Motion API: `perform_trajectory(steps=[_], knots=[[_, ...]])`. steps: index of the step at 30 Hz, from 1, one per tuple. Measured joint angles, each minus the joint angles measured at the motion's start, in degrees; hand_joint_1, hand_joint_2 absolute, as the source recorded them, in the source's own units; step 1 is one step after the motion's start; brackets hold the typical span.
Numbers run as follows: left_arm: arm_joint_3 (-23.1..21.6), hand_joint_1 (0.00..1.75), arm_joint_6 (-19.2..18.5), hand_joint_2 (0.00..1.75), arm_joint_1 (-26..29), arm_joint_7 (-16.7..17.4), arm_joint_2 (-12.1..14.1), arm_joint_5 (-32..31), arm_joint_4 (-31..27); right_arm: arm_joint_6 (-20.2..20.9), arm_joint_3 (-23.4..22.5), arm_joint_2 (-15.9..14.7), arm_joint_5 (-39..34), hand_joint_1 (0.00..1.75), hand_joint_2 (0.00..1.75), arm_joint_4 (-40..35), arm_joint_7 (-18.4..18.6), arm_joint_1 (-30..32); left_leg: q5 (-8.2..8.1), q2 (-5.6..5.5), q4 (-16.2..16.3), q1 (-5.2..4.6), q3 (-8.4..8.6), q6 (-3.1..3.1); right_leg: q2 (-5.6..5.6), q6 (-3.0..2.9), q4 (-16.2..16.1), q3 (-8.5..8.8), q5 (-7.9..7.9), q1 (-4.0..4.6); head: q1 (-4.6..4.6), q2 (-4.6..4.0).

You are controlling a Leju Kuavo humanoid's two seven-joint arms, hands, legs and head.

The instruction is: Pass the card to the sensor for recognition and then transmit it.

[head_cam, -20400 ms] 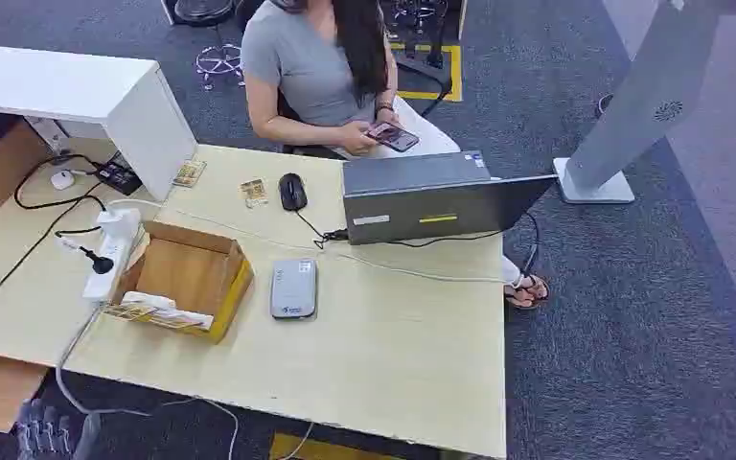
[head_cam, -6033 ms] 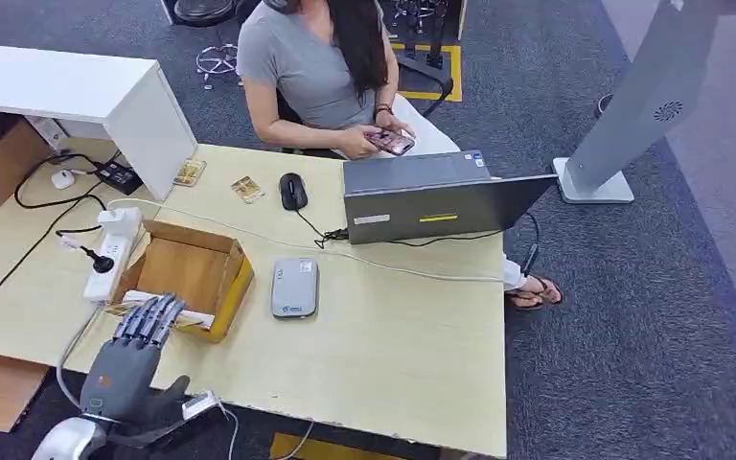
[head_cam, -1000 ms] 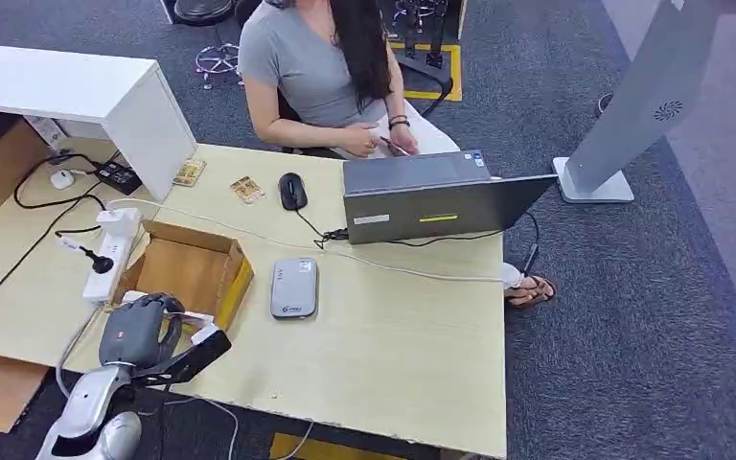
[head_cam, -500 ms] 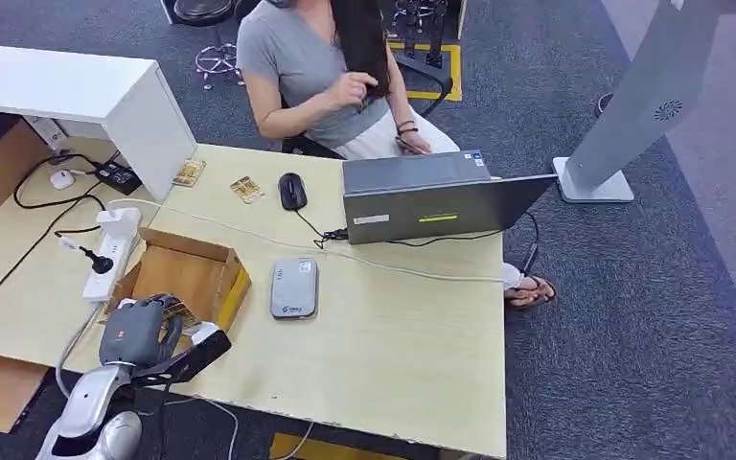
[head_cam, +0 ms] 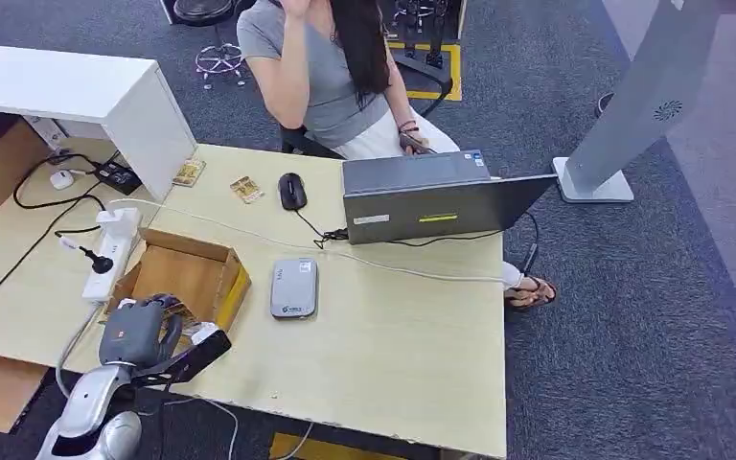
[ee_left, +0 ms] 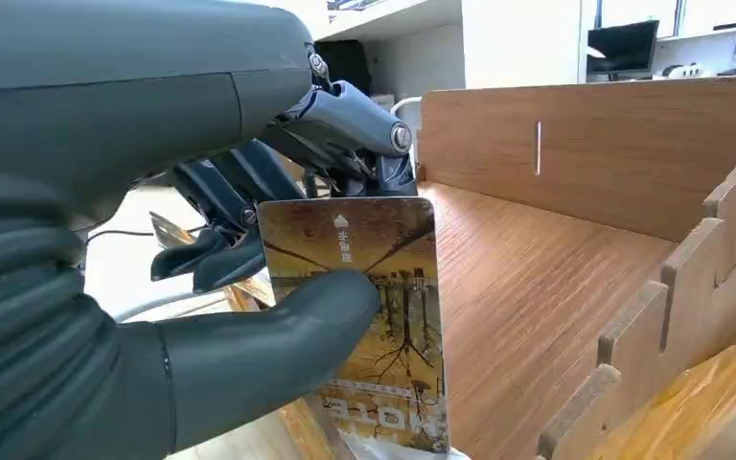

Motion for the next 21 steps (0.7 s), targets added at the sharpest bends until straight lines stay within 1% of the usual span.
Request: perform_trajectory(steps=[20, 21], knots=[[-0.02, 1.75, 0.0, 1.75, 0.0, 0.0, 0.0, 0.0, 0.0, 0.0, 0.0, 0.0, 0.0, 0.0, 0.0, 0.0, 0.0, 0.0, 0.0, 0.0, 0.0, 0.0, 0.0, 0.0, 0.0, 0.0, 0.0, 0.0, 0.0, 0.0, 0.0, 0.0], [-0.04, 1.75, 0.78, 1.75, -0.17, -0.39, 0.02, -0.11, 0.0, 0.04, 0.0, 0.0, 0.24, 0.0, 0.0, 0.0, -0.02, 0.01, 0.0, 0.0, 0.01, 0.0, 0.03, 0.0, 0.01, 0.0, 0.0, -0.05, 0.0, 0.0, 0.0, 0.0]])
